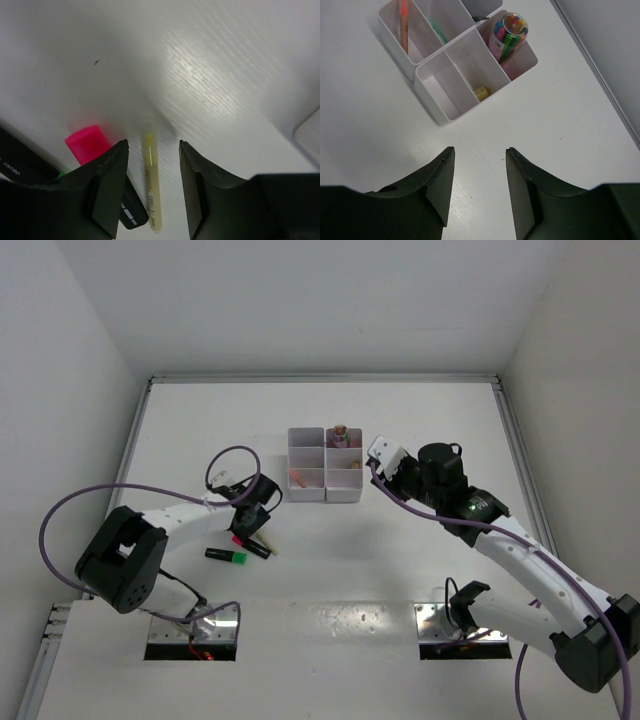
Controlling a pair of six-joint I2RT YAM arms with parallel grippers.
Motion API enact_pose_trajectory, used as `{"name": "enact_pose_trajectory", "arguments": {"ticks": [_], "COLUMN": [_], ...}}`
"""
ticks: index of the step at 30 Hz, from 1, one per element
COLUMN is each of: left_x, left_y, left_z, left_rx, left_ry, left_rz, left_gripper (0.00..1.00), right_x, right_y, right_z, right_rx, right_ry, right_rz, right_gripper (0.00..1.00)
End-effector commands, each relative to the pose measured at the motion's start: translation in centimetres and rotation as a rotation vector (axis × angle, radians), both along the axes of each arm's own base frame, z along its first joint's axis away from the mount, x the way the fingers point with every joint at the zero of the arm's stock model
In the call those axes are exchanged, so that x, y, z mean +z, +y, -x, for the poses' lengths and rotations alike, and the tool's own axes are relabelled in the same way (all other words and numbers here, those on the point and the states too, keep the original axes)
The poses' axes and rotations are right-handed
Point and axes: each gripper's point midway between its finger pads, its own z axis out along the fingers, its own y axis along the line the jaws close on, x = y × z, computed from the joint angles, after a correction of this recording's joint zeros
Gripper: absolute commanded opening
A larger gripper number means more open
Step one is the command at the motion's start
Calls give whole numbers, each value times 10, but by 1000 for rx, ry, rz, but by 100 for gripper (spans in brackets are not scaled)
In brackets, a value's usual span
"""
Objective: Sort the stationery into containers
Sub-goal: Pick up the pen from the center of the board.
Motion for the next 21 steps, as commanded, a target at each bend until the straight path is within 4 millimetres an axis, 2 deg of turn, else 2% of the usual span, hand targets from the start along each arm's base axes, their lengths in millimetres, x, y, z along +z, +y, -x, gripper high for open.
{"name": "enact_pose_trajectory", "arguments": {"ticks": [1, 2, 4, 5, 8, 9, 12, 14, 18, 21], "left_x": [-7, -7, -11, -14, -19, -19, -18, -4, 64, 114], "left_y": [-1, 2, 3, 4, 2, 3, 1, -3, -32, -47], "left_z": [2, 1, 3, 3, 3, 2, 3, -4, -32, -52], "left_rx": [-8, 1, 1, -3, -10, -2, -22, -35, -103, -117], "left_ry": [14, 14, 23, 26, 44, 48, 52, 18, -156, -282], "left_rz": [23, 23, 17, 22, 38, 46, 51, 65, 112, 142], "left_gripper": [49, 49, 43, 36, 24, 17, 6, 2, 0, 0], "right_x": [11, 11, 11, 11, 11, 11, 11, 11, 8, 8], "right_y": [1, 1, 1, 1, 1, 1, 1, 1, 2, 2], "right_z": [-3, -3, -3, -3, -3, -3, -3, -3, -3, -3], "right_rx": [1, 1, 1, 1, 1, 1, 1, 1, 1, 1], "right_ry": [-42, -42, -42, -42, -42, -42, -42, -42, -34, -34], "right_rz": [-26, -26, -26, -26, -26, -26, -26, -26, -21, -21], "right_gripper": [46, 46, 46, 46, 46, 46, 46, 46, 46, 46]}}
